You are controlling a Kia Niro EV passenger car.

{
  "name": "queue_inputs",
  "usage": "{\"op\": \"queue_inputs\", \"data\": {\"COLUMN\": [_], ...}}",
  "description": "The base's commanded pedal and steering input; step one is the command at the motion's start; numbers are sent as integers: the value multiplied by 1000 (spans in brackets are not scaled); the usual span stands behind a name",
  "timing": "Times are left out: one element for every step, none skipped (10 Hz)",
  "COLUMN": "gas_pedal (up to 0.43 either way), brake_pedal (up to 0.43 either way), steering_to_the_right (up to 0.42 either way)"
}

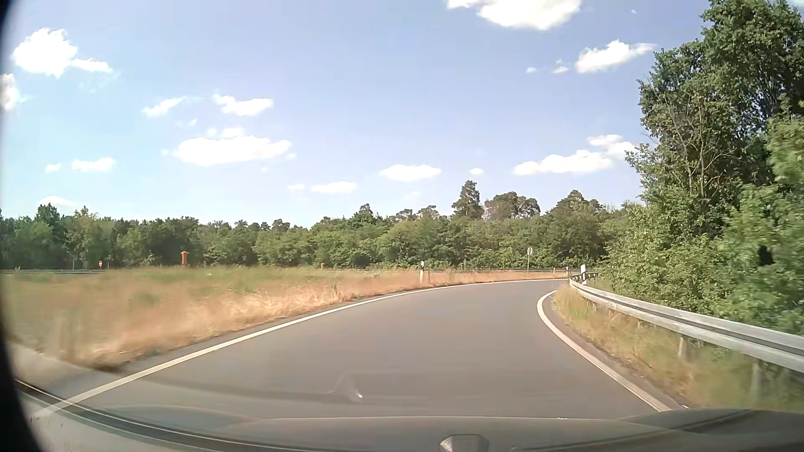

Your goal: Follow the waypoints while adhering to traffic rules and regulations

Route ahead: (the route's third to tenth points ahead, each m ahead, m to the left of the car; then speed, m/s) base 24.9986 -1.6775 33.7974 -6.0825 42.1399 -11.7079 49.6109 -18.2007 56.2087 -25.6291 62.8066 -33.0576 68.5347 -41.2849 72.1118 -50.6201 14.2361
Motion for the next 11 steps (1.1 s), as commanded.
{"op": "queue_inputs", "data": {"gas_pedal": [189,189,189,189,189,189,189,189,189,189,189], "brake_pedal": [30,30,30,30,30,30,30,30,30,30,30], "steering_to_the_right": [61,63,68,70,72,73,73,74,75,77,78]}}
